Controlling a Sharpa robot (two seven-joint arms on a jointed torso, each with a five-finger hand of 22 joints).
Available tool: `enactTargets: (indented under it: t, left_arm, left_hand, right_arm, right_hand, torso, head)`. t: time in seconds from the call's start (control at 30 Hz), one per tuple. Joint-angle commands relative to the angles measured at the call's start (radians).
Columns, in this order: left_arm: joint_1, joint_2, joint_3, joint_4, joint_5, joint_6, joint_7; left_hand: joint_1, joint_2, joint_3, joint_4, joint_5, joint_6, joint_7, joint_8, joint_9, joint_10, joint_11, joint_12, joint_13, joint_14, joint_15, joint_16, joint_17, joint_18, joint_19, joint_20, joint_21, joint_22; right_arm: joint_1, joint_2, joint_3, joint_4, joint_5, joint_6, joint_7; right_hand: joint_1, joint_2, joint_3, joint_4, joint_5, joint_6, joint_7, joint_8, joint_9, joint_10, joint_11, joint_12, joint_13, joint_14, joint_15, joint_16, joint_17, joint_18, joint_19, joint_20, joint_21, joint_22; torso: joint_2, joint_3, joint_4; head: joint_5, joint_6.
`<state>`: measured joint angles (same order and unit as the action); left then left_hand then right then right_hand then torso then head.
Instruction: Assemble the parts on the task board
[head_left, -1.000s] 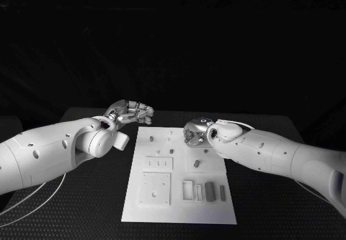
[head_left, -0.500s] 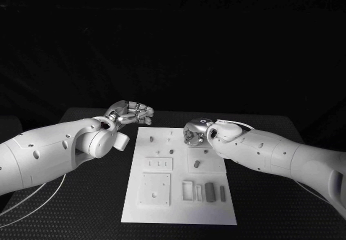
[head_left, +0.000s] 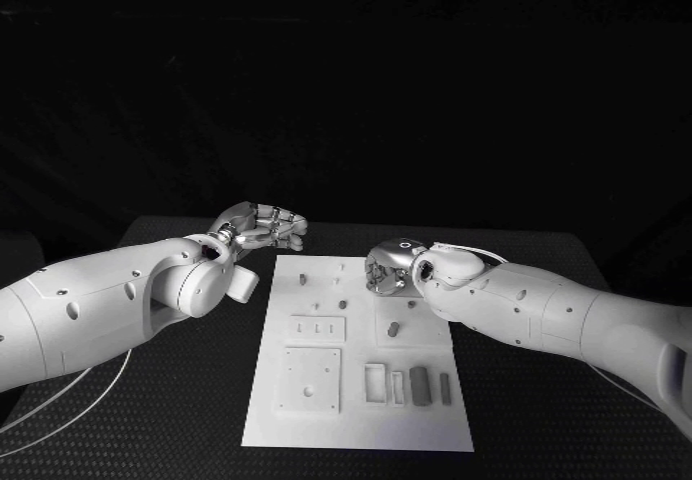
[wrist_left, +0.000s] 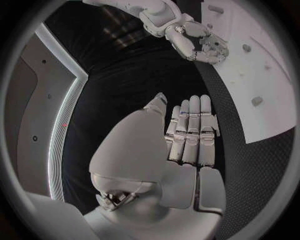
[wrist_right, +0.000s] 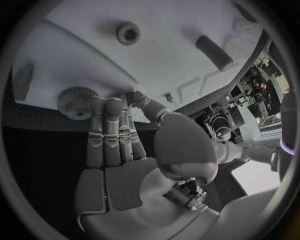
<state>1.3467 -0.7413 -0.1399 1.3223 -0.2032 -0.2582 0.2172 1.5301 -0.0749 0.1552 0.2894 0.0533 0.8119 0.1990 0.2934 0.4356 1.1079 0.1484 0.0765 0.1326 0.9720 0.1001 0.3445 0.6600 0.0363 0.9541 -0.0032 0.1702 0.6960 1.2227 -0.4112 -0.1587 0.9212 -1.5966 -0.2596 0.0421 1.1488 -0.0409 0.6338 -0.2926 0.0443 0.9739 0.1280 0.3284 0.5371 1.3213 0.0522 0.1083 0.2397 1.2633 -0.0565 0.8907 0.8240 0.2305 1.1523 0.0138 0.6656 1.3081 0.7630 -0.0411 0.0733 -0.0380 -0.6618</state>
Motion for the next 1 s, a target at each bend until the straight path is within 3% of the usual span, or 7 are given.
enactTargets:
  t: [0.03,0.3,0.37,0.57,0.77,1.0]
  left_arm:
    - [0.002,0.001,0.001,0.001,0.001,0.013,0.007]
    - [0.002,0.0,0.001,-0.002,0.001,0.01,0.007]
    - [0.002,0.0,0.001,-0.003,0.001,0.008,0.007]
    - [0.002,0.0,0.001,-0.006,0.002,0.006,0.008]
    - [0.002,0.003,0.001,-0.009,0.002,0.006,0.009]
    - [0.002,0.01,0.001,-0.013,0.002,0.01,0.009]
  left_hand:
    - [-0.008,-0.001,0.004,0.0,0.006,-0.007,0.001,-0.004,-0.001,0.001,0.005,-0.006,-0.001,0.001,0.002,-0.005,0.001,0.005,0.0,0.005,-0.005,0.001]
    - [-0.007,-0.002,0.005,0.0,0.006,-0.007,0.001,-0.005,-0.001,0.0,0.005,-0.006,-0.001,0.002,0.002,-0.006,0.002,0.005,0.0,0.005,-0.006,0.001]
    - [-0.007,-0.002,0.005,0.0,0.006,-0.007,0.001,-0.005,-0.002,0.0,0.005,-0.007,-0.001,0.002,0.002,-0.006,0.002,0.005,0.0,0.005,-0.006,0.001]
    - [-0.007,-0.002,0.005,0.0,0.006,-0.008,0.002,-0.005,-0.002,0.0,0.005,-0.007,-0.001,0.002,0.002,-0.007,0.003,0.005,0.0,0.005,-0.006,0.001]
    - [-0.006,-0.003,0.006,0.0,0.006,-0.008,0.002,-0.005,-0.002,0.0,0.005,-0.007,-0.001,0.002,0.002,-0.007,0.003,0.005,0.0,0.005,-0.006,0.002]
    - [-0.006,-0.003,0.006,0.0,0.006,-0.008,0.002,-0.005,-0.002,0.0,0.005,-0.007,-0.001,0.002,0.002,-0.008,0.004,0.005,0.0,0.005,-0.006,0.002]
  right_arm:
    - [-0.003,-0.003,-0.002,0.003,0.007,-0.045,-0.02]
    - [-0.003,0.0,0.0,0.016,0.006,-0.134,-0.044]
    - [-0.003,0.004,0.001,0.017,0.006,-0.165,-0.054]
    - [-0.001,0.017,0.005,0.015,-0.005,-0.179,-0.055]
    - [0.002,0.037,0.005,0.01,-0.027,-0.203,-0.07]
    - [0.002,0.081,0.005,-0.029,-0.05,-0.219,-0.08]
  right_hand:
    - [-0.015,-0.002,0.007,0.002,0.003,0.017,-0.006,0.005,0.01,0.008,-0.002,0.005,0.002,0.003,-0.003,0.013,0.009,0.031,0.005,-0.003,0.012,0.027]
    - [-0.016,-0.006,0.01,0.001,0.003,0.022,-0.008,0.007,0.012,0.014,-0.004,0.004,0.007,-0.001,-0.005,0.028,0.021,0.031,0.001,-0.006,0.033,0.026]
    - [-0.015,-0.007,0.011,0.001,0.003,0.022,-0.008,0.007,0.012,0.015,-0.004,0.004,0.008,-0.001,-0.005,0.03,0.022,0.031,0.0,-0.006,0.036,0.026]
    - [-0.016,-0.011,0.013,0.002,0.003,0.025,-0.009,0.008,0.013,0.018,-0.005,0.003,0.011,-0.003,-0.006,0.037,0.027,0.031,-0.004,-0.007,0.046,0.026]
    - [-0.016,-0.012,0.014,0.002,0.003,0.027,-0.01,0.009,0.014,0.02,-0.006,0.003,0.013,-0.005,-0.007,0.041,0.03,0.031,-0.006,-0.007,0.052,0.026]
    - [-0.015,-0.013,0.015,0.002,0.003,0.027,-0.01,0.009,0.014,0.02,-0.006,0.002,0.013,-0.006,-0.007,0.042,0.031,0.031,-0.007,-0.008,0.055,0.025]
  torso:
    - [0.001,0.0,0.0]
    - [0.001,-0.0003,-0.0009]
    - [0.001,-0.0005,-0.001]
    - [0.001,0.0006,-0.0011]
    - [0.002,-0.0006,0.0003]
    - [0.003,-0.0009,0.0005]
  head:
    - [0.0,0.007]
    - [0.002,0.022]
    - [0.008,0.022]
    - [0.01,0.029]
    - [0.011,0.036]
    - [0.01,0.041]
